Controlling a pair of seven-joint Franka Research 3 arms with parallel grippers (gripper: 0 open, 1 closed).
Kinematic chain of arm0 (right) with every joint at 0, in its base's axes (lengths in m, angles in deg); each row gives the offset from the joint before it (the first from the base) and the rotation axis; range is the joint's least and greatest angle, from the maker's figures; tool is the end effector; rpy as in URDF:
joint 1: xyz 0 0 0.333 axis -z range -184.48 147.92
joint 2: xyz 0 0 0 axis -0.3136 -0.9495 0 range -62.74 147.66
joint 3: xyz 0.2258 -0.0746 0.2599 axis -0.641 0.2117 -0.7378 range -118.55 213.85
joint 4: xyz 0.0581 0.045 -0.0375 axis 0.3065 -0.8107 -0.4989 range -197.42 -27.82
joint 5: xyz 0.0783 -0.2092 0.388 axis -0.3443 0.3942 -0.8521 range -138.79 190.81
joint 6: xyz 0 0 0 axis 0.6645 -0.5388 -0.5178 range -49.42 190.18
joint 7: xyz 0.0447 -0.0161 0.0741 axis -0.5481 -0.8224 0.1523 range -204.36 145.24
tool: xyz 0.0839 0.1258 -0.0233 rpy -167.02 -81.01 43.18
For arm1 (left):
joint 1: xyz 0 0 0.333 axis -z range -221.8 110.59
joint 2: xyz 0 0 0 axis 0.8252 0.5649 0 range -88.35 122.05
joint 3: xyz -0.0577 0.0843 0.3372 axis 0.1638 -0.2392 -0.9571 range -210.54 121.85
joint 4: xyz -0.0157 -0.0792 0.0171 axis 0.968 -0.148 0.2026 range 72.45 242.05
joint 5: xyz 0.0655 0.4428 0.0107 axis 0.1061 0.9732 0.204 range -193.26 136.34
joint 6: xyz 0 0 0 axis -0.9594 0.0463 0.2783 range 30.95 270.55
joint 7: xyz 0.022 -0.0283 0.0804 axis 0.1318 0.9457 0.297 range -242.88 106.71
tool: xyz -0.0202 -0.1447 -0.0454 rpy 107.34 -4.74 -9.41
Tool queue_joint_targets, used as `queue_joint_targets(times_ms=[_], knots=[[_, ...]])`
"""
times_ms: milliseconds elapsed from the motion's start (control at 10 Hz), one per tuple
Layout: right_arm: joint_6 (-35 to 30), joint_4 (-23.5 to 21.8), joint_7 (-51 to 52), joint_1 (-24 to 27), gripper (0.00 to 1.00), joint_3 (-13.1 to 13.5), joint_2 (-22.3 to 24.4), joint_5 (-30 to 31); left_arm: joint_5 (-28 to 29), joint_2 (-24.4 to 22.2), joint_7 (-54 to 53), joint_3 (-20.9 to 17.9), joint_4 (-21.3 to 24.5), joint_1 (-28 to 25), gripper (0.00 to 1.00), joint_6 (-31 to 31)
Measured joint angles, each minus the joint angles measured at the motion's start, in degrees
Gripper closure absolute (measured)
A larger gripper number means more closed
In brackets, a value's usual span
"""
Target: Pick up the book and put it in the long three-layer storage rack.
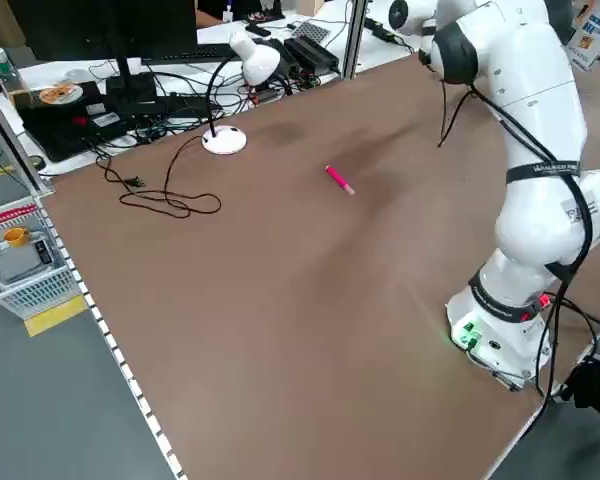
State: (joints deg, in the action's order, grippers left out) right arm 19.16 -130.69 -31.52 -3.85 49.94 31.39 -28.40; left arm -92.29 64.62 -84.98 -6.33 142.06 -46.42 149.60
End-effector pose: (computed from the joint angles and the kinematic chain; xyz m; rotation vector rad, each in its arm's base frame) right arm 0.6186 -0.0604 0.3854 -2.0548 0.6769 0.3668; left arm 0.6889 -0.5387 0.3372 1.8684 0.0423 0.0138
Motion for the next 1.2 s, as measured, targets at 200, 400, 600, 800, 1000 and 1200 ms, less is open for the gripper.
queue_joint_targets(times_ms=[200,400,600,800,1000,1200], knots=[[-1.12,0.01,-2.01,2.38,0.81,0.05,-0.03,2.72,5.27,-1.46,0.77,-0.03,1.86,-0.83,0.37,-0.03],[-2.92,0.5,-4.82,4.78,0.81,0.12,-0.03,6.4,10.67,-3.1,1.66,-0.06,3.83,-2.18,0.38,-0.28],[-5.64,1.85,-8.65,7.04,0.81,0.15,-0.02,9.8,16.63,-4.74,3.28,-0.07,5.41,-3.85,0.38,-1.66],[-7.5,3.35,-11.54,8.49,0.81,0.17,-0.01,14.13,23.94,-6.14,5.08,-0.09,6.37,-5.62,0.37,-4.28],[-8.46,4.81,-13.86,9.31,0.81,0.18,-0.01,18.33,29.98,-7.43,7.96,-0.09,6.55,-7.52,0.36,-8.2],[-9.24,6.45,-15.84,9.93,0.81,0.18,-0.01,21.8,37.17,-9.56,13.61,-0.08,6.54,-8.64,0.36,-10.92]])
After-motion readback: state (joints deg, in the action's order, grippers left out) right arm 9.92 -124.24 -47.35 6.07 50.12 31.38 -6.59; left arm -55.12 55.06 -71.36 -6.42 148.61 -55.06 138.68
